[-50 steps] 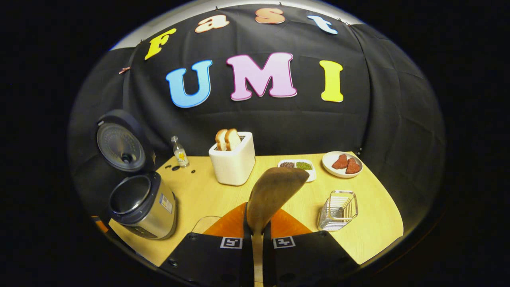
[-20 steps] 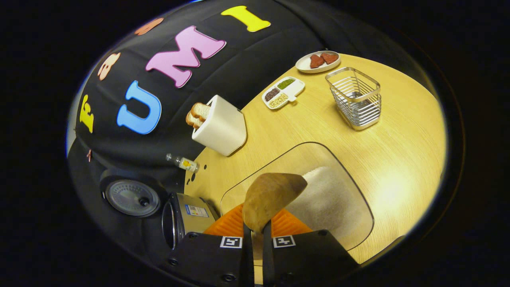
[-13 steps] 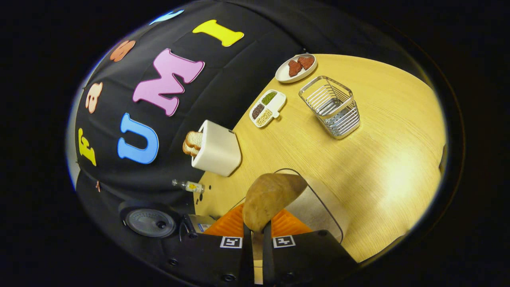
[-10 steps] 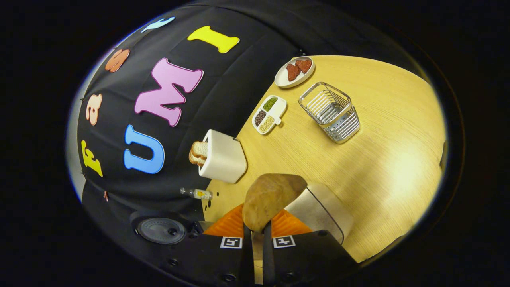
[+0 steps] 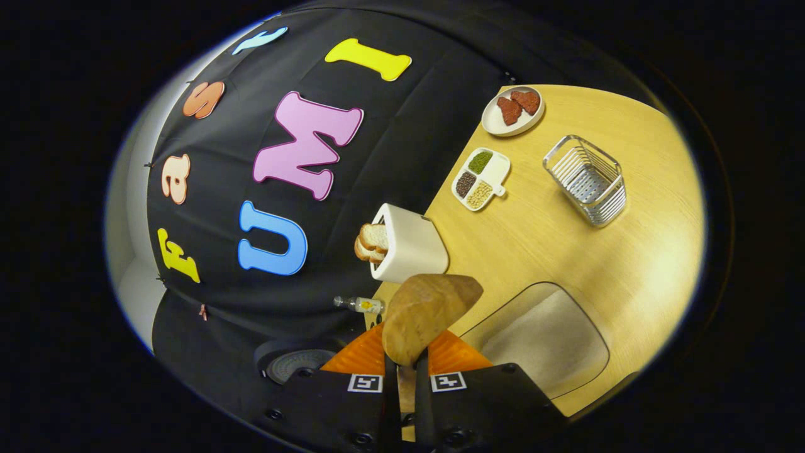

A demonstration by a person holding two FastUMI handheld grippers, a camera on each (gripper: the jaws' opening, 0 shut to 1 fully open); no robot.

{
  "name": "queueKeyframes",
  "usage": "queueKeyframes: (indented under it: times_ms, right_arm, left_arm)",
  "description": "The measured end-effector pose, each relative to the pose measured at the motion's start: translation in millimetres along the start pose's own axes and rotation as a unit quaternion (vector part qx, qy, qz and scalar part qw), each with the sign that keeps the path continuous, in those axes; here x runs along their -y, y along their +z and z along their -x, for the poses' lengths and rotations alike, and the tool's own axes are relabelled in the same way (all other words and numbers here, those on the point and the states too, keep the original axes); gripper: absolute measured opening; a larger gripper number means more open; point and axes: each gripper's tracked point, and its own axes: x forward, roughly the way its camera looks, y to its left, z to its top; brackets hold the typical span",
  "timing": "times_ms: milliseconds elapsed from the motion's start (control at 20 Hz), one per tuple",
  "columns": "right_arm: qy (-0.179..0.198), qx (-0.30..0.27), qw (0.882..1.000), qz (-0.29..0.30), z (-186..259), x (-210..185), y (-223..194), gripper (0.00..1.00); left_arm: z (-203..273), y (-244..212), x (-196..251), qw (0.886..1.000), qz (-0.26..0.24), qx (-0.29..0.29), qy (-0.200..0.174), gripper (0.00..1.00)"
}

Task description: Close the left gripper, press the button to open the rice cooker; take a wooden spoon from the chopstick holder with the right hand, scoop a spoonful of rice and pour it into the rice cooker, then put the wooden spoon back into the chopstick holder.

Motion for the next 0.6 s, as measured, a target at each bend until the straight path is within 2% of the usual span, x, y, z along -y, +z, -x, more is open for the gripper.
queueKeyframes:
  times_ms: [250,600]
  right_arm:
    - [0.032,-0.024,0.999,0.012,-24,-52,-24,0.13]
    - [0.073,-0.070,0.994,0.051,-64,-116,-75,0.13]
  left_arm:
    - [8,9,-11,1.000,0.004,0.020,0.005,0.96]
    - [19,3,-47,0.997,0.054,0.027,0.054,0.96]
